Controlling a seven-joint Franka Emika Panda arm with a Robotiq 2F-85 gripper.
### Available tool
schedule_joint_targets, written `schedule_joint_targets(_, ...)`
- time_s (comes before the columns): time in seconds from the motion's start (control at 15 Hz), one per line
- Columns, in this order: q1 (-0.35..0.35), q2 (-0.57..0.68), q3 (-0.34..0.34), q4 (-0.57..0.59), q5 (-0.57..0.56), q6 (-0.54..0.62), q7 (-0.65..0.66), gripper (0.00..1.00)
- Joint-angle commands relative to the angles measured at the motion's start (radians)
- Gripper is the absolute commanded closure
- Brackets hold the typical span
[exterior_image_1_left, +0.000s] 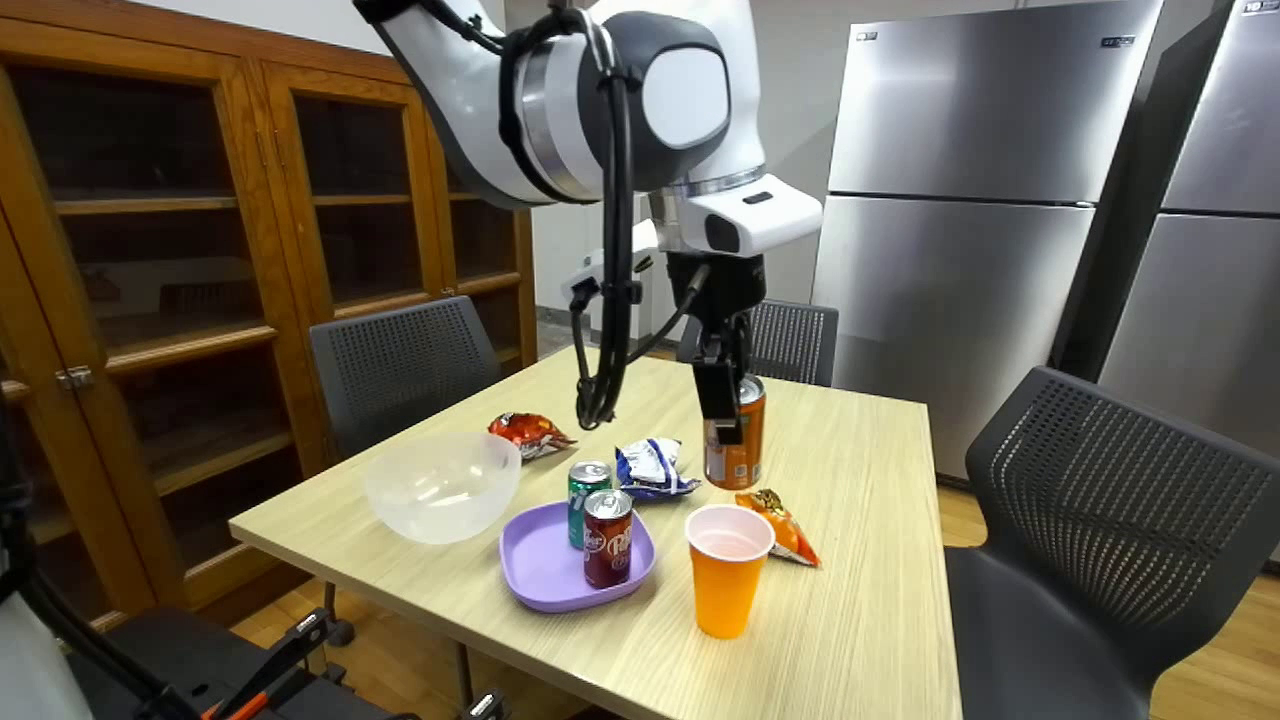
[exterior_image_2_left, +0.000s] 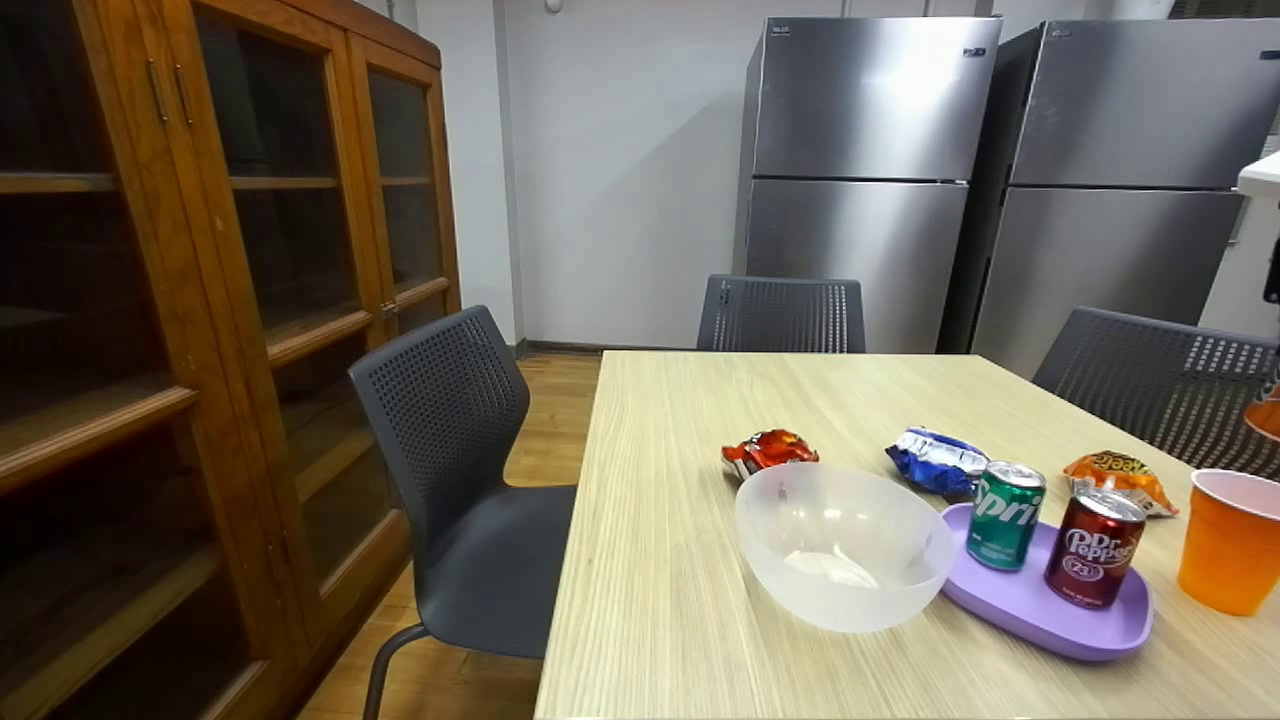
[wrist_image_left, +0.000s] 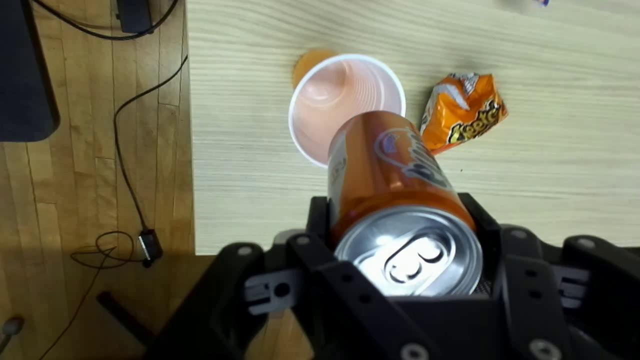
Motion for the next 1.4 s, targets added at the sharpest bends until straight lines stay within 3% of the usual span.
schedule_joint_targets(0.0, -0.026, -0.129, 0.094, -0.08, 0.041, -0.064, -0.09, 0.62)
schedule_joint_targets(0.67, 0.018, -0.248, 0.247, -0.204, 0.162, -0.167, -0.252, 0.62)
schedule_joint_targets(1.33, 0.082, -0.141, 0.36, -0.179, 0.2, -0.158, -0.242, 0.62)
